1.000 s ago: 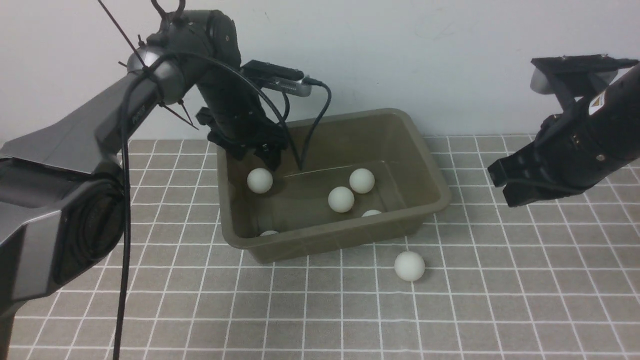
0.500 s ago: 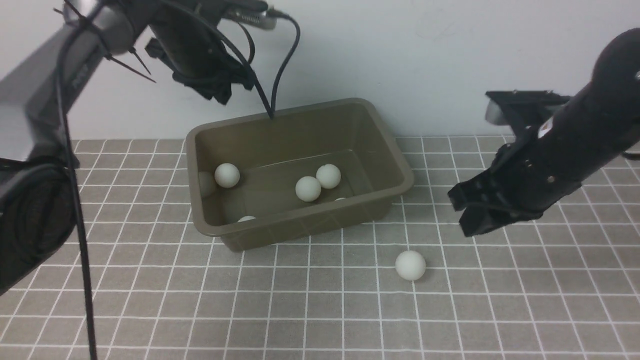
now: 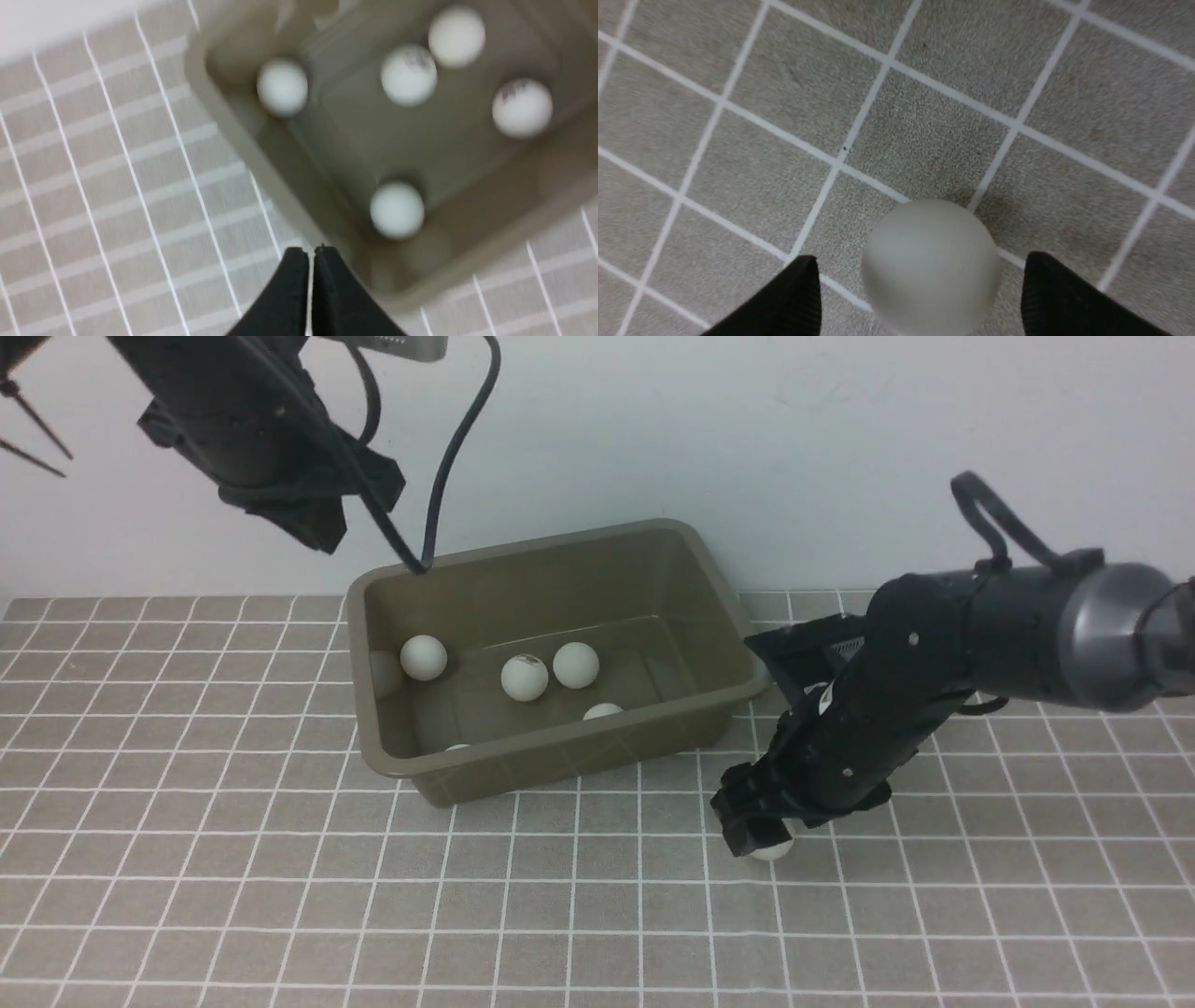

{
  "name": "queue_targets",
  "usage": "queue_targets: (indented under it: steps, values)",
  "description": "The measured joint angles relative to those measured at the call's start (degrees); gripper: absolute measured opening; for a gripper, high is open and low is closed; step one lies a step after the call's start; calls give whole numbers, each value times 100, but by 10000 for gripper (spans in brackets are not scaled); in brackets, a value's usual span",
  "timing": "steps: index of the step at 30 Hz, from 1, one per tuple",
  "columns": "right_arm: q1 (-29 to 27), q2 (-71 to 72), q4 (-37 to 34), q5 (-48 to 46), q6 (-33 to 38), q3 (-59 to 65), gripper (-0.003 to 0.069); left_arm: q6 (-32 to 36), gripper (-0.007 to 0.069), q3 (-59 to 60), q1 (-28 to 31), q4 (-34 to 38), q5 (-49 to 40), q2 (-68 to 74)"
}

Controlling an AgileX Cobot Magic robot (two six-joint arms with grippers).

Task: Put the table tennis balls into the box on the grey coffee tablecloth.
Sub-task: 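Reach for and grasp a ping pong ball on the table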

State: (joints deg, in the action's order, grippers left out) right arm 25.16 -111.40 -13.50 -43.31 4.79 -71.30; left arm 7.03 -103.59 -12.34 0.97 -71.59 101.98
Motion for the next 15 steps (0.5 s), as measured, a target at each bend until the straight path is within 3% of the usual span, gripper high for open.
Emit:
queue_targets:
  steps: [4, 9, 15]
  values:
    - [4, -40, 94, -27, 0, -38, 342, -14, -5, 626, 0, 0, 0, -569]
    - [4, 503, -28, -441, 0, -630, 360, -47, -5, 1525, 0, 0, 216, -1425]
    - [6, 533, -329, 120, 128, -1955, 360, -70, -5, 2883, 0, 239, 652, -2454]
